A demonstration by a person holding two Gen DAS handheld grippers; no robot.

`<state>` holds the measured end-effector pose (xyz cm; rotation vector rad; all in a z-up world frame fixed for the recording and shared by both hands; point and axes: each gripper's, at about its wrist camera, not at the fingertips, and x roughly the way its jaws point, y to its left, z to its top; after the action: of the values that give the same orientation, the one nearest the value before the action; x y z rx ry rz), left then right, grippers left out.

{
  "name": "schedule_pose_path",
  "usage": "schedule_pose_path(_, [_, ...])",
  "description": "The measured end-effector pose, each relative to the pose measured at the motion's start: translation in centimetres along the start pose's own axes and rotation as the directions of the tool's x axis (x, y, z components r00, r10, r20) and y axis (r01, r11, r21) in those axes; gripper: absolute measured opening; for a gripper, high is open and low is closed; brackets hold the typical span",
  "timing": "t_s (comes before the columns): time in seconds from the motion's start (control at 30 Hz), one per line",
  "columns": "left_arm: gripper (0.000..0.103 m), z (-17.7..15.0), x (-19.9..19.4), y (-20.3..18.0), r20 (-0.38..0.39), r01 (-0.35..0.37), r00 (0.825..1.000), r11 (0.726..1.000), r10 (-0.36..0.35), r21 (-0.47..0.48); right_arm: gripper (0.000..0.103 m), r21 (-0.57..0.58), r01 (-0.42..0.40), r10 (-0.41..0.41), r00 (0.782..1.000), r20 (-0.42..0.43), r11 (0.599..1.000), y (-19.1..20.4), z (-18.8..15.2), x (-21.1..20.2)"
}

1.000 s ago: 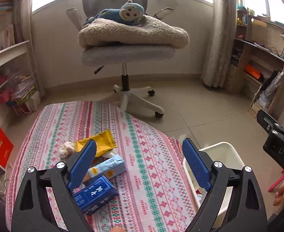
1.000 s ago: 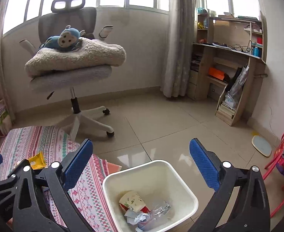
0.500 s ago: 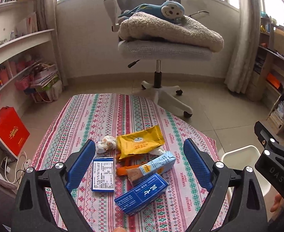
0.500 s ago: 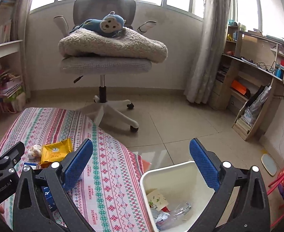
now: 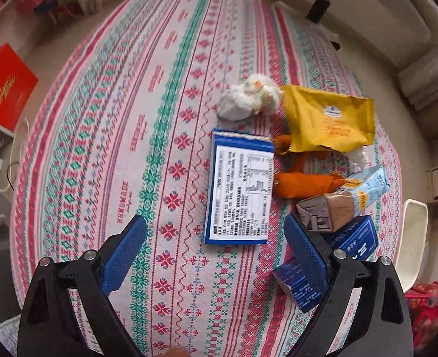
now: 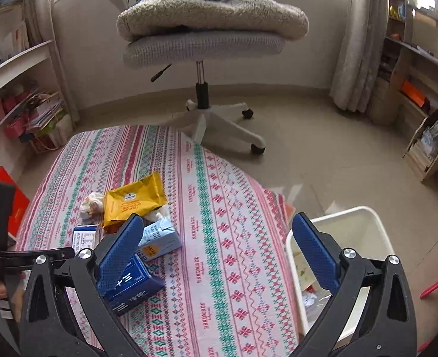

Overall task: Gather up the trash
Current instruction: 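Grasp the flat white ticket card with the left gripper, then grasp the light-blue milk carton with the right gripper while the left gripper holds the card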

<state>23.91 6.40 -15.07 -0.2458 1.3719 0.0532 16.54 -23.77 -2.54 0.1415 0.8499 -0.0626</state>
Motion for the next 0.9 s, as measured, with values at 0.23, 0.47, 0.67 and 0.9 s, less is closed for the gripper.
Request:
schedule_pose_path(0.23, [0.091,0.6,1.9,-1.3,0.030,-0.038,0.999,0.999,0.038,0.009,0.096,0.117,-0.059,0.073,0.991,-0.114,0.991,-1.0,-0.2,2.5])
schedule_pose_path(0.47, [0.085,-0.1,4.7,-2.9,0.017,-0.080,0.997,0.994,0.079,0.070,0.096,0.246,-0.118,0.171,0.963,-0.207,0.962,-1.1,-0.5,5.7])
schedule_pose_path(0.67, [0.023,-2.1,2.6,-2.8,0.051,-0.084,0.996,0.988,0.078,0.127,0.096,0.270,-0.135,0.222,0.920,-0.324,0.953,1.2,-1.4,9.8])
schedule_pose_path(0.9, [0.016,-4.5,-2.3,1.1,0.122,-0.047,0.992,0.996,0.037,0.081,0.096,0.307,-0.153,0.266,0.890,-0.370,0.939,3.2,-1.6,12.2])
